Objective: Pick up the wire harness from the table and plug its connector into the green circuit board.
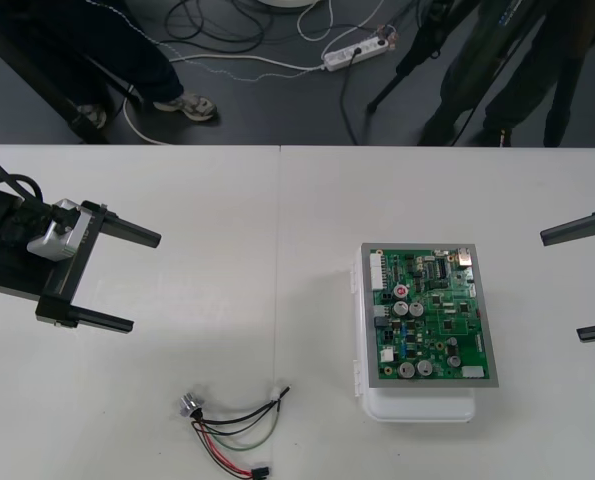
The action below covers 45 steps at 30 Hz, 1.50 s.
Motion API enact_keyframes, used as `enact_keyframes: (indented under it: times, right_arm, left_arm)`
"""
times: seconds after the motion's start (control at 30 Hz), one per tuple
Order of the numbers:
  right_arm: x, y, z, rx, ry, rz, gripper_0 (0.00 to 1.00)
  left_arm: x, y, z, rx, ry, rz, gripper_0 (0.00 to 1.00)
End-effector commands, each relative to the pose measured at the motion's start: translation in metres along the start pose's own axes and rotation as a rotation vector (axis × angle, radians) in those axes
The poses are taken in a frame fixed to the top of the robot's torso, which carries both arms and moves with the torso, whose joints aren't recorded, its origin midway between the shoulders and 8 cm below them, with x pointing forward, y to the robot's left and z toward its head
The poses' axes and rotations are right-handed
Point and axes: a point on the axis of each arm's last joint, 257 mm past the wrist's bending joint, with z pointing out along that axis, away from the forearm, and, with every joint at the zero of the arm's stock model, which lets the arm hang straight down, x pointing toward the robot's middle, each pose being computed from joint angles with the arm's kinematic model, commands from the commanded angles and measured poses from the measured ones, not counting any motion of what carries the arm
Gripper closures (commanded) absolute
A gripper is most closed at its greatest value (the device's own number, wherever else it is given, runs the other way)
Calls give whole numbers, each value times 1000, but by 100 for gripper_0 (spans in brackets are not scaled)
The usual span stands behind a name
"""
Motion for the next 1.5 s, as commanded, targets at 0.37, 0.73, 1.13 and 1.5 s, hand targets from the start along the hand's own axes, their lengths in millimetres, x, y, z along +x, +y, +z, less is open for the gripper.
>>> enact_keyframes:
  times: [0.37,0.73,1.13,1.5]
  right_arm:
    - [-5,-1,-7,16,-13,18,0]
    - [-5,-1,-7,16,-13,18,0]
    - [-5,-1,-7,16,-13,18,0]
    - [-5,-1,-7,16,-13,18,0]
  left_arm:
    - [4,-10,-12,28,46,47,4]
    - [4,-10,-12,28,46,47,4]
    - [4,-10,-12,28,46,47,4]
    - [4,-10,-12,28,46,47,4]
